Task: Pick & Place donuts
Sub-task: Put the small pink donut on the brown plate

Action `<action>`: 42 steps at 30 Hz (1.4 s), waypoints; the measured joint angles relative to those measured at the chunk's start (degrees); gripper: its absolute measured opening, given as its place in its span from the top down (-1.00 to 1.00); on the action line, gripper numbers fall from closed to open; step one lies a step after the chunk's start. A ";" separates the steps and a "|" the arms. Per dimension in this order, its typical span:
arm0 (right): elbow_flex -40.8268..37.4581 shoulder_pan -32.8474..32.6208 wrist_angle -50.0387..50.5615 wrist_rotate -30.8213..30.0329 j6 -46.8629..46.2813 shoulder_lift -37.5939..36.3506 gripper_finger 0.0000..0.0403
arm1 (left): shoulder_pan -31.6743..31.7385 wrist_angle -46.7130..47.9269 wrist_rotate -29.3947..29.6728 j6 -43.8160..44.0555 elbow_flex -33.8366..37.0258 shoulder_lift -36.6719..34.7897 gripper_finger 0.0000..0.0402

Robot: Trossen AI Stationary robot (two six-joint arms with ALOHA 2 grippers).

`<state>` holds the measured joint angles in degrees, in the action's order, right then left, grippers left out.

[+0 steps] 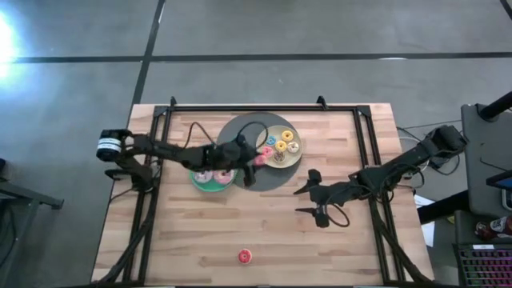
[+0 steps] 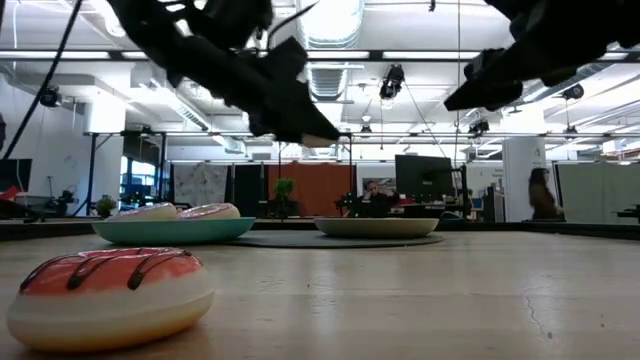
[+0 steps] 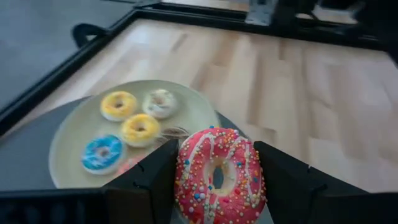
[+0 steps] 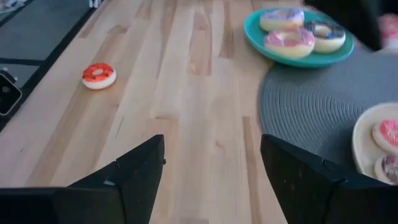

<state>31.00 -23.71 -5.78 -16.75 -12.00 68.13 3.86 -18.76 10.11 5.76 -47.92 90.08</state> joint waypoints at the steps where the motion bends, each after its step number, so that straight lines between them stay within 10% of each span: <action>1: -0.58 -0.04 -0.08 -0.01 -0.45 -0.22 -0.28 | 1.22 0.52 -0.27 -0.06 -0.75 0.43 0.11; 25: -3.06 -0.81 -0.80 -1.42 -0.90 -0.67 -0.22 | 14.49 17.34 -4.76 -0.39 -35.93 29.09 0.11; 42: -3.08 -1.56 -0.96 -1.36 -1.30 -0.65 -0.20 | 16.07 23.67 -3.19 8.97 -38.59 29.70 0.15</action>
<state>27.92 -25.28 -6.74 -18.11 -13.30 67.48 19.93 4.91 6.91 14.73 -86.50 119.79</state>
